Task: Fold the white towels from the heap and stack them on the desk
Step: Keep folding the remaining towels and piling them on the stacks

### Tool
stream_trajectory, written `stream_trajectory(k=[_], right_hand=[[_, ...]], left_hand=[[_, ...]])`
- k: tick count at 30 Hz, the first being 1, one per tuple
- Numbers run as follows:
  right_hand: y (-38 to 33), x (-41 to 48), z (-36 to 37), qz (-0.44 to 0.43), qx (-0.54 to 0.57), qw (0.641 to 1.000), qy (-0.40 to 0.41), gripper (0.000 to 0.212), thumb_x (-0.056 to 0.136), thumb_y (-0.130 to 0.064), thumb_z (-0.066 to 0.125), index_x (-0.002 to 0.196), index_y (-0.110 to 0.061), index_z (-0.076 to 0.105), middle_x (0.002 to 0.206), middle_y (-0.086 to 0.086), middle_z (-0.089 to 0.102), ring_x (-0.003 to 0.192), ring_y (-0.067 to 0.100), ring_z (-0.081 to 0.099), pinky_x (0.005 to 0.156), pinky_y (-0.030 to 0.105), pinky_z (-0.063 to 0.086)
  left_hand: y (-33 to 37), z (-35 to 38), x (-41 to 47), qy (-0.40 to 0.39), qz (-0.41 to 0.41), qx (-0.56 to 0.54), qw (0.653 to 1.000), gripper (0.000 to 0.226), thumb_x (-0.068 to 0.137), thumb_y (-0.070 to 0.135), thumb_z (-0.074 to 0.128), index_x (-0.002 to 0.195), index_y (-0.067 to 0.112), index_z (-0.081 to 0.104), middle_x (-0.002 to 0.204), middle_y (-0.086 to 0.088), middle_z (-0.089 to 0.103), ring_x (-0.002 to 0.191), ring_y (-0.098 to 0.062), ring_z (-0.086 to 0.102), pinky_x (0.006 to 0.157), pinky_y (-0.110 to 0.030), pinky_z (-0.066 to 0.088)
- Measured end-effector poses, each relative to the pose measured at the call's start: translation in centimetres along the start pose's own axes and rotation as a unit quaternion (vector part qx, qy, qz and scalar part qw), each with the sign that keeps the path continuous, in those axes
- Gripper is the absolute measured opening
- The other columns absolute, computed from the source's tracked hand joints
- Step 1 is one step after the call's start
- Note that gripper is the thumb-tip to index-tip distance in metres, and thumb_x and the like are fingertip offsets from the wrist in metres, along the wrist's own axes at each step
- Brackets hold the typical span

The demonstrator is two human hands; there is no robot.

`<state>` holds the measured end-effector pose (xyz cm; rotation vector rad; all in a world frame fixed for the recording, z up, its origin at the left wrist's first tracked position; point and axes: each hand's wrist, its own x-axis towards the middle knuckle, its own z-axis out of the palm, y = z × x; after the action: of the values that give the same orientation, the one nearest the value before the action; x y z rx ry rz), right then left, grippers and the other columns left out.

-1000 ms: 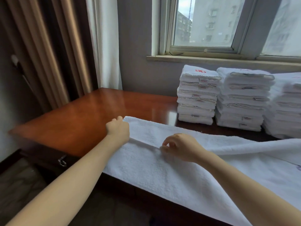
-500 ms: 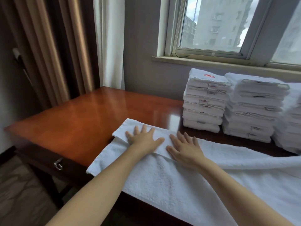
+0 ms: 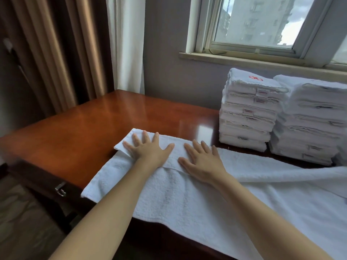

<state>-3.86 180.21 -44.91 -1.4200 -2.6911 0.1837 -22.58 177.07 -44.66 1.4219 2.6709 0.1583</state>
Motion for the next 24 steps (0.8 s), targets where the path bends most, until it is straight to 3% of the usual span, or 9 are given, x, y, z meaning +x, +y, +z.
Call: stream_trajectory(k=[3,6,8,10,15,18,21,24], right_hand=[[-0.3,-0.1,-0.1,-0.002,0.029,0.999,0.023,0.065,0.094,-0.066,0.029,0.151,-0.035,0.027,0.164,-0.001,0.015,0.151,0.021,0.005,0.121,0.05,-0.001],[-0.6,-1.1,-0.9,-0.043,0.126,0.985,0.11,0.035,0.095,-0.043,0.049,0.125,-0.029,0.058,0.135,-0.008,0.055,0.136,0.017,0.04,0.115,0.044,0.023],[-0.6,-2.3,-1.8,-0.058,0.19,0.97,0.14,0.024,0.093,-0.027,0.054,0.112,-0.028,0.068,0.121,-0.013,0.065,0.12,0.01,0.054,0.102,0.034,0.04],[0.4,-4.0,-2.8,-0.055,0.205,0.964,0.159,0.026,0.091,-0.017,0.054,0.107,-0.028,0.071,0.116,-0.015,0.068,0.113,0.007,0.057,0.09,0.032,0.048],[6.1,-10.1,-5.2,-0.057,0.176,0.933,0.309,0.019,0.079,-0.004,0.054,0.074,-0.019,0.066,0.076,-0.012,0.064,0.077,0.01,0.054,0.06,0.033,0.047],[10.5,-14.0,-5.6,0.015,0.137,0.935,0.327,0.019,0.076,0.003,0.06,0.068,-0.016,0.061,0.068,-0.009,0.06,0.066,0.009,0.046,0.055,0.033,0.041],[14.6,-17.2,-5.8,0.105,0.101,0.936,0.319,0.015,0.078,-0.002,0.064,0.07,-0.014,0.063,0.069,-0.004,0.062,0.069,0.023,0.055,0.057,0.036,0.041],[18.2,-19.6,-6.5,0.165,0.074,0.937,0.297,0.009,0.079,-0.008,0.065,0.077,-0.017,0.067,0.077,-0.005,0.066,0.082,0.023,0.06,0.061,0.033,0.043]], left_hand=[[-0.6,0.3,0.0,0.031,0.029,-0.02,0.999,0.081,0.085,0.079,0.019,0.155,0.038,0.016,0.165,-0.002,0.005,0.151,-0.032,-0.004,0.112,-0.063,-0.01],[-0.7,0.1,-0.9,0.122,0.108,-0.105,0.981,0.052,0.095,0.054,0.041,0.141,0.031,0.05,0.154,0.001,0.039,0.143,-0.02,0.031,0.116,-0.046,0.015],[-0.4,-0.4,-1.8,0.155,0.156,-0.187,0.957,0.034,0.095,0.038,0.049,0.122,0.027,0.066,0.135,0.005,0.059,0.124,-0.018,0.052,0.102,-0.033,0.036],[0.2,-0.9,-3.1,0.146,0.182,-0.226,0.946,0.025,0.093,0.033,0.053,0.112,0.028,0.069,0.123,0.009,0.064,0.112,-0.016,0.058,0.09,-0.029,0.043],[4.7,-1.6,-7.4,0.111,0.312,-0.278,0.902,0.013,0.091,0.032,0.061,0.099,0.031,0.07,0.103,0.018,0.067,0.1,-0.007,0.06,0.085,-0.028,0.048],[8.9,-1.5,-10.7,0.098,0.394,-0.295,0.865,0.009,0.087,0.028,0.065,0.092,0.028,0.071,0.09,0.016,0.068,0.088,-0.003,0.061,0.079,-0.029,0.05],[13.4,-1.3,-13.9,0.064,0.485,-0.281,0.826,0.009,0.085,0.026,0.066,0.091,0.028,0.072,0.082,0.013,0.069,0.077,-0.002,0.061,0.071,-0.029,0.051],[17.6,-0.6,-16.0,0.032,0.532,-0.238,0.812,0.017,0.087,0.027,0.065,0.102,0.032,0.073,0.091,0.012,0.071,0.081,-0.003,0.062,0.075,-0.029,0.052]])
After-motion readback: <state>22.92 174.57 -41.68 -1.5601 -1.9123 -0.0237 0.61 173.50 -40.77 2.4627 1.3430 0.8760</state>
